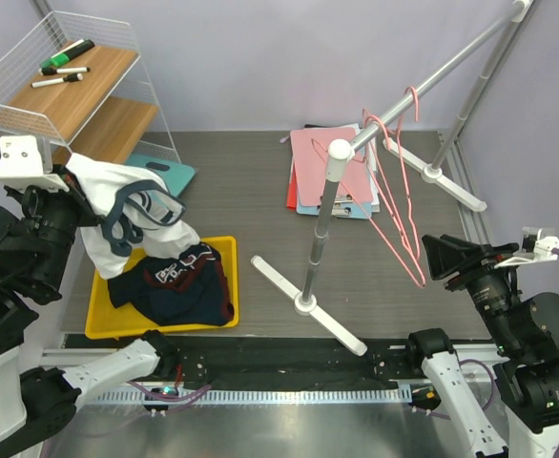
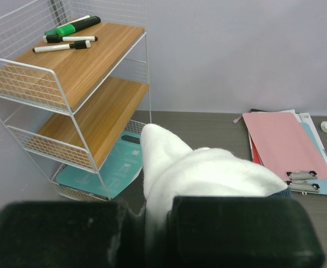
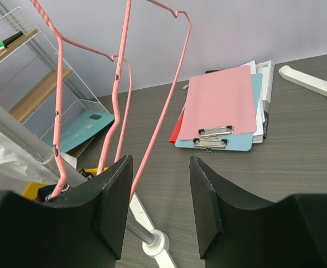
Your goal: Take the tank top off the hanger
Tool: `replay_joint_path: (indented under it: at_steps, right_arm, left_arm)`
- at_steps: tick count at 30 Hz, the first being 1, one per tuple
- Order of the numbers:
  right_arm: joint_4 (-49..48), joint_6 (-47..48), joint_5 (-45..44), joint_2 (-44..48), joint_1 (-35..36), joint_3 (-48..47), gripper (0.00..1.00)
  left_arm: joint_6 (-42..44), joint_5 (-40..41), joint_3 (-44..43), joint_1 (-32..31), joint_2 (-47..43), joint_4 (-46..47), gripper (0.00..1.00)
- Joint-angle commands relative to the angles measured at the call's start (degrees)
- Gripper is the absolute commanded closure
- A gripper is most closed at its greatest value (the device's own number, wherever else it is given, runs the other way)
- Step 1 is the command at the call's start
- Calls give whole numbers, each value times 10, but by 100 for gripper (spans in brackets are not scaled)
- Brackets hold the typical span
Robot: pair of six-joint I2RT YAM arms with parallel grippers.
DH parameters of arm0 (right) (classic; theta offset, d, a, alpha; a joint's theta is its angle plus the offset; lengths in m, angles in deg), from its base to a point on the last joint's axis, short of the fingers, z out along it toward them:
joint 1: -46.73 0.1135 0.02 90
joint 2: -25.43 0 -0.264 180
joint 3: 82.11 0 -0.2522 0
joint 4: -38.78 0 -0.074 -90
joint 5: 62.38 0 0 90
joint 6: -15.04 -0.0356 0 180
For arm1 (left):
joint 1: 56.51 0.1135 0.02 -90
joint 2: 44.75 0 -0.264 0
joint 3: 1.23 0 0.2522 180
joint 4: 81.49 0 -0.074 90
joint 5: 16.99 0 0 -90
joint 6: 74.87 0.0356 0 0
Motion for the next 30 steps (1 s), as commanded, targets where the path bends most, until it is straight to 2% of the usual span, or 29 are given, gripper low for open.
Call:
replay_joint_path:
  at_steps: [1, 7, 16, 20, 26, 30]
  right_arm:
    - [-39, -9, 11, -17, 3, 3, 49]
    - [-47, -13, 14, -18, 4, 9, 49]
    - [-48, -14, 12, -11, 3, 22, 49]
    - [-56, -19, 15, -10, 3, 28, 49]
    - [-59, -20, 18, -10, 4, 29, 49]
    - [-60, -21, 15, -3, 3, 33, 49]
  left_arm:
    - [9, -1, -21, 4, -1, 6, 100]
    - [25, -1, -93, 4, 30, -14, 100]
    - [7, -24, -90, 4, 12, -32, 100]
    - [1, -25, -62, 4, 2, -33, 100]
    - [9, -34, -151, 4, 30, -52, 100]
    - [5, -41, -156, 4, 29, -49, 100]
